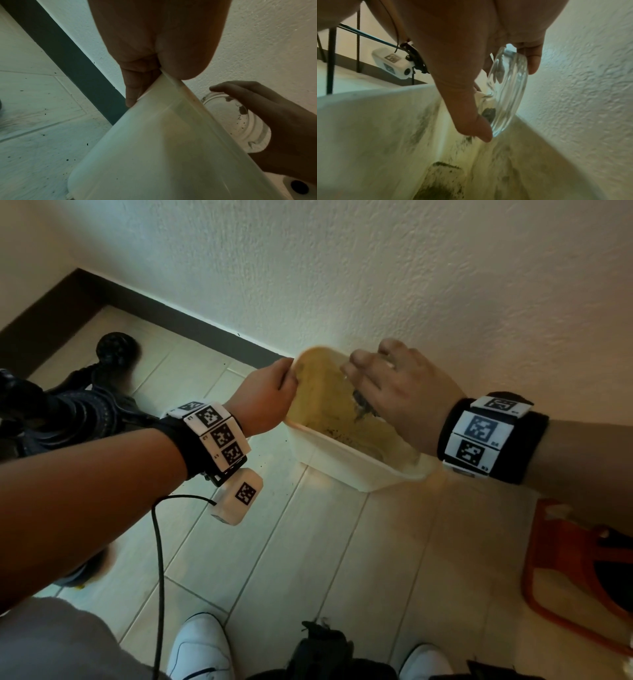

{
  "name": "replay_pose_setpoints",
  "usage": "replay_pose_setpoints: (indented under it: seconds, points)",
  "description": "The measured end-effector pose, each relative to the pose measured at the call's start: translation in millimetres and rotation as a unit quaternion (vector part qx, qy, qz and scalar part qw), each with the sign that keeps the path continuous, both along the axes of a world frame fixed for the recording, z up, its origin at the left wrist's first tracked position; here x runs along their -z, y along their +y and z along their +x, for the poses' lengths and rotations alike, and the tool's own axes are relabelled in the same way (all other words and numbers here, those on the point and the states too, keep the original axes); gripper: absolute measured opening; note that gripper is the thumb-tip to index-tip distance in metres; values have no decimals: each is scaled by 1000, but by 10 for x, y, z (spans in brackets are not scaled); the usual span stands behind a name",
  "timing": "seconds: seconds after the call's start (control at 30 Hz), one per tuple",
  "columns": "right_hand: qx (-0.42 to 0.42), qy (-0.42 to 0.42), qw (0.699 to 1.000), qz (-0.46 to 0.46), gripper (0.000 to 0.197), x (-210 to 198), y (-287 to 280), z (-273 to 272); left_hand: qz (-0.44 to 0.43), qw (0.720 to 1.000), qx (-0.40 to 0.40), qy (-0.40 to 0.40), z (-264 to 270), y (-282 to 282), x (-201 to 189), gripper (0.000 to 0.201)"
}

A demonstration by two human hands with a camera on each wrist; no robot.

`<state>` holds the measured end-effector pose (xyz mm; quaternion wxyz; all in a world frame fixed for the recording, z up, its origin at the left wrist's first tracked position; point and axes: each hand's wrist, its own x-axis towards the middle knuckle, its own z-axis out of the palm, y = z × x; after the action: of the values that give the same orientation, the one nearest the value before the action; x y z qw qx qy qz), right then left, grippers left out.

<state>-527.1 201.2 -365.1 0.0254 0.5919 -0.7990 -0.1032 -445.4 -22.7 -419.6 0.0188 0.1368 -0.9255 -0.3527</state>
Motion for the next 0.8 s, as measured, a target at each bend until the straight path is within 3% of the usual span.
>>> replay_pose_setpoints:
  seconds: [0.07,0.17,0.3,0.4,0.5,0.6,0.67,0.8]
  points:
    - [-10,-4,1000,9,71,20,11,31,-2,1000,1,1,-8,9,-6,38]
    - [2,2,1000,10,58,31,13,42,-1,1000,1,2,-21,9,-3,38]
    - [-39,15,999,-4,55,31,31,34,0,1000,2,3,-24,18,-3,38]
    - [-25,18,999,-23,64,48,25,20,-1,1000,1,5,-28,12,10,38]
    - [-55,31,998,-5,52,80,71,14,3,1000,3,3,-27,14,8,38]
    - [-35,26,999,-19,52,78,52,11,8,1000,2,3,-21,11,10,37]
    - [-68,36,997,-14,49,115,70,26,5,1000,2,1,-21,19,5,37]
    - [-45,26,998,-25,58,100,78,8,-6,1000,2,-1,-32,18,4,37]
